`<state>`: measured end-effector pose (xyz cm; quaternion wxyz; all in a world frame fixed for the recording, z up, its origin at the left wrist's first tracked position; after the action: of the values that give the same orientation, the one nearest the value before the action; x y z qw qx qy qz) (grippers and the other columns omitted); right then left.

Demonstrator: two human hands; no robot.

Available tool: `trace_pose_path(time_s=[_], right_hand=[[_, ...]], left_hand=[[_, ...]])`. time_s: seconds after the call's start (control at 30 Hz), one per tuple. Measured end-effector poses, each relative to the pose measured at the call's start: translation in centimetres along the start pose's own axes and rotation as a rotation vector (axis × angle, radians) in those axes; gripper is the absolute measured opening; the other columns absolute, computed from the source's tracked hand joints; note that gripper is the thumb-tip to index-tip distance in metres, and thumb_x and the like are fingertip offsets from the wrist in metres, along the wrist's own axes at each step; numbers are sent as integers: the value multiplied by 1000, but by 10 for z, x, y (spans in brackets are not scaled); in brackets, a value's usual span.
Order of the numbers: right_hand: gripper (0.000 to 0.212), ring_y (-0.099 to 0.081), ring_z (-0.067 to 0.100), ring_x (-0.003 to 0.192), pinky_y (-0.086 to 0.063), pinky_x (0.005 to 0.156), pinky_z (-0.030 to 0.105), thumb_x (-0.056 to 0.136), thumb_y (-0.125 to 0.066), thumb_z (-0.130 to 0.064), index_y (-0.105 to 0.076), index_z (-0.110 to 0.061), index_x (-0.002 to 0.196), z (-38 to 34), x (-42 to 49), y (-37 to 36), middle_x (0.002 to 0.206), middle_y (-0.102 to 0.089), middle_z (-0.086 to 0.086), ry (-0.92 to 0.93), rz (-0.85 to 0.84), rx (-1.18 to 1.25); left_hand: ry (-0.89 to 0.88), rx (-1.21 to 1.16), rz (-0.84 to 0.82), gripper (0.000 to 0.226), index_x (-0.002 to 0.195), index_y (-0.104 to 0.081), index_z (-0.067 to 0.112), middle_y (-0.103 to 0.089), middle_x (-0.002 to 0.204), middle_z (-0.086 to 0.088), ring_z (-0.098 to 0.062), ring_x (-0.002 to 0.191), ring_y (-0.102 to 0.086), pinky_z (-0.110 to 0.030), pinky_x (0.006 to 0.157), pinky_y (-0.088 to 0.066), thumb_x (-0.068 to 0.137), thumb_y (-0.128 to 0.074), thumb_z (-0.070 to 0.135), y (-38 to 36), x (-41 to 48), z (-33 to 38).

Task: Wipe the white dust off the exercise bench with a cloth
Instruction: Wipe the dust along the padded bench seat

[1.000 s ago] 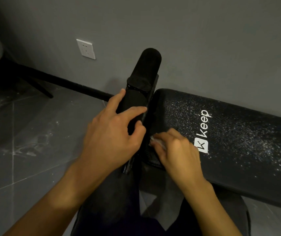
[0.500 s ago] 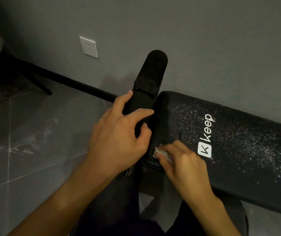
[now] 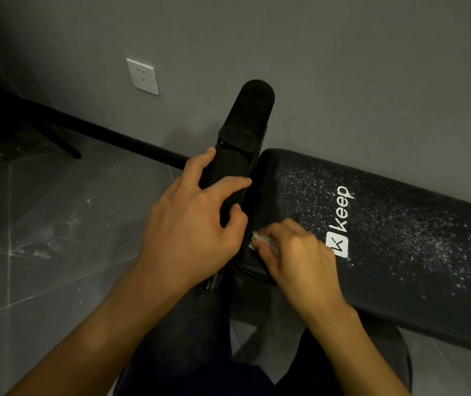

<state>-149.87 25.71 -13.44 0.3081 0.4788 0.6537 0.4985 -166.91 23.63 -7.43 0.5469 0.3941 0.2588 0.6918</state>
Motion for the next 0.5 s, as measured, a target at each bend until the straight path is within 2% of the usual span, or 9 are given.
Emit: trace_pose_path(time_s=[0.07, 0.17, 0.27, 0.33, 0.4, 0.43, 0.5], right_hand=[[20, -67, 21, 82, -53, 64, 38, 96, -55, -51, -60, -33, 104, -2, 6, -1, 98, -56, -10, 6, 0, -12], [18, -66, 20, 75, -51, 57, 36, 95, -57, -50, -58, -33, 101, -1, -11, 1, 95, -54, -11, 29, -6, -4], [19, -66, 16, 76, -52, 59, 36, 93, -56, -53, -59, -38, 104, 9, -32, 5, 96, -55, -14, -14, -21, 11], [22, -67, 16, 80, -52, 62, 35, 93, -55, -55, -61, -38, 106, 15, -29, 8, 99, -57, -14, -52, 8, 7], [27, -68, 20, 87, -50, 66, 36, 93, -53, -55, -61, -36, 111, 18, -17, 11, 104, -60, -12, -92, 34, -5], [29, -67, 22, 92, -50, 69, 37, 94, -53, -54, -60, -35, 114, 20, -12, 12, 108, -62, -10, -119, 34, 10], [29, -67, 24, 95, -49, 72, 39, 95, -54, -52, -60, -34, 116, 22, -8, 13, 111, -63, -9, -146, 37, 52]], left_hand=[[-6, -21, 6, 44, 132, -62, 47, -31, 164, 4, -22, 124, -59, -41, 90, -57, 89, -50, 48, 2, 1, 0], [2, -111, -2, 45, 129, -64, 45, -32, 162, 7, -17, 126, -56, -41, 94, -57, 88, -49, 54, 2, 0, -2], [-43, -117, 87, 39, 124, -70, 31, -43, 156, -2, -22, 132, -52, -47, 100, -53, 90, -54, 43, 7, -6, 1], [-210, 53, 213, 30, 115, -75, 21, -55, 146, -10, -29, 138, -48, -49, 105, -44, 88, -62, 29, 8, -21, 17], [-415, 134, 318, 22, 105, -77, 24, -65, 136, -8, -29, 136, -51, -46, 104, -36, 87, -65, 22, 2, -47, 38], [-518, 115, 334, 21, 103, -76, 27, -66, 133, -4, -26, 132, -54, -44, 102, -36, 88, -63, 22, -4, -62, 47], [-681, 31, 246, 21, 105, -74, 28, -65, 129, -1, -24, 124, -59, -40, 99, -40, 89, -60, 25, -26, -83, 58]])
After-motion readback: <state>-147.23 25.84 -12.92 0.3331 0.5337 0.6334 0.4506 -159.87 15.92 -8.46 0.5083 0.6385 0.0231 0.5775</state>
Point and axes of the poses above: each hand's wrist, its own x-axis towards the middle knuckle, its own y-axis out of the back of the hand, z = x × y, the point moved 7 cm from there along x, towards the middle knuckle
